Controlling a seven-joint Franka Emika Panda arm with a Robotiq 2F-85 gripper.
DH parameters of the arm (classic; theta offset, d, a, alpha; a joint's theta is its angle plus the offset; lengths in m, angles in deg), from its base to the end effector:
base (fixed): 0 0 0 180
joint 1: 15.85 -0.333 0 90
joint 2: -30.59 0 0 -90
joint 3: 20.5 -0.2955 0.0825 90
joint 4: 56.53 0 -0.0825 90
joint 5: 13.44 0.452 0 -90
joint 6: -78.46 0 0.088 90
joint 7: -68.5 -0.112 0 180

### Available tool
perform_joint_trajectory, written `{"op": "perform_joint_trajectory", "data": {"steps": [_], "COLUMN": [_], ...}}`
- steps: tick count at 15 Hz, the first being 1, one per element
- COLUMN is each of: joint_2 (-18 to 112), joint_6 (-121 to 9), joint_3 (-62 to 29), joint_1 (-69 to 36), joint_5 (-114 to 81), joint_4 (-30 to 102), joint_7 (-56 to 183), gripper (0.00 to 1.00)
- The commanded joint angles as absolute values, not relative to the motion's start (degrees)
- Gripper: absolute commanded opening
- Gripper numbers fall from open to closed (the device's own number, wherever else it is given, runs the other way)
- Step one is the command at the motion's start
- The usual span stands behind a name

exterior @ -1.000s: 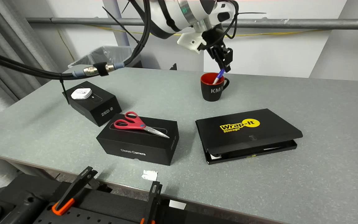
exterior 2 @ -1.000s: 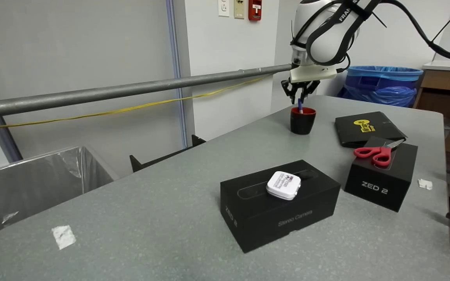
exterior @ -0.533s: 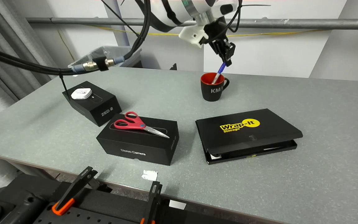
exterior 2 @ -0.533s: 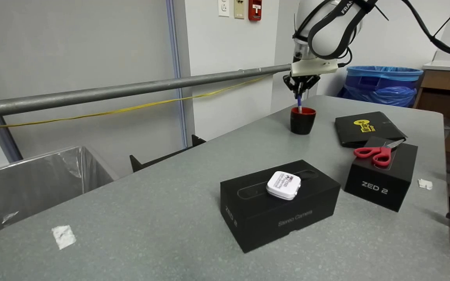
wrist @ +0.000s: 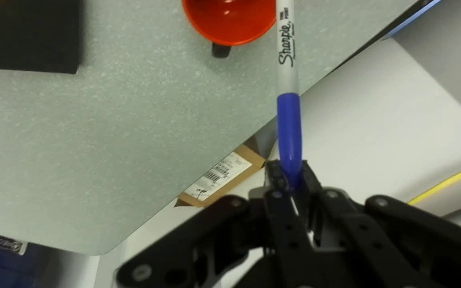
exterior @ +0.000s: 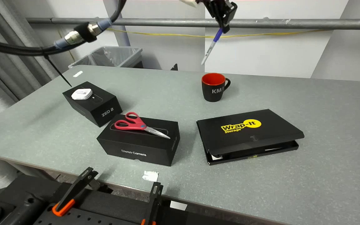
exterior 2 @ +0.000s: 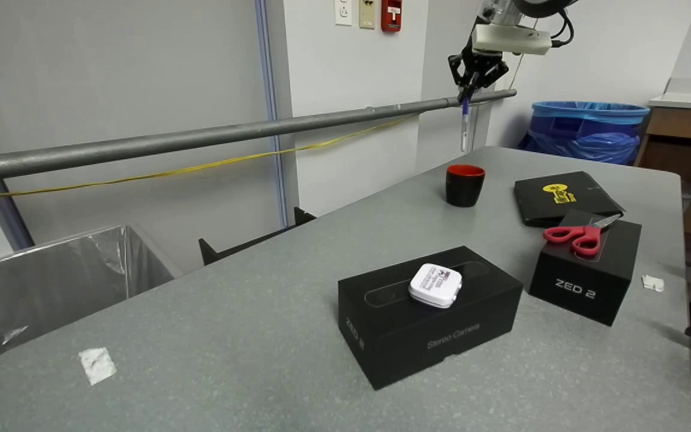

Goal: Remove the pen from the cup and put it on the table

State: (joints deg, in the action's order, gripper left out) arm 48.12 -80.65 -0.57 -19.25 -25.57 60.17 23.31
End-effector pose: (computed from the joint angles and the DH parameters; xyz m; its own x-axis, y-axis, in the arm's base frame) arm 0.6522 -0.1794 0.2796 0.5612 -0.6879 0.4603 -0.7350 -0.6699 -0.1048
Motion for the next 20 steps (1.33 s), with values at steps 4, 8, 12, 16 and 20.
{"op": "perform_joint_trajectory", "data": {"steps": [4,8,12,16,20], "joint_2": [53.3,59.2,62.7,63.6,63.3], "joint_6": [-78.0,-77.7,-77.9,-79.0,-79.4], "joint_3": [-9.6,-8.4,-6.0,-2.8,-0.7], "joint_1": [-22.0,-26.6,-30.2,-33.4,-35.0], "joint_5": [-23.9,-27.0,-29.1,-31.6,-32.6], "joint_4": [62.6,61.4,60.3,60.3,60.5], "joint_7": [27.3,27.0,26.3,25.1,24.5], "gripper": [0.03,0.03,0.03,0.51,0.82]}}
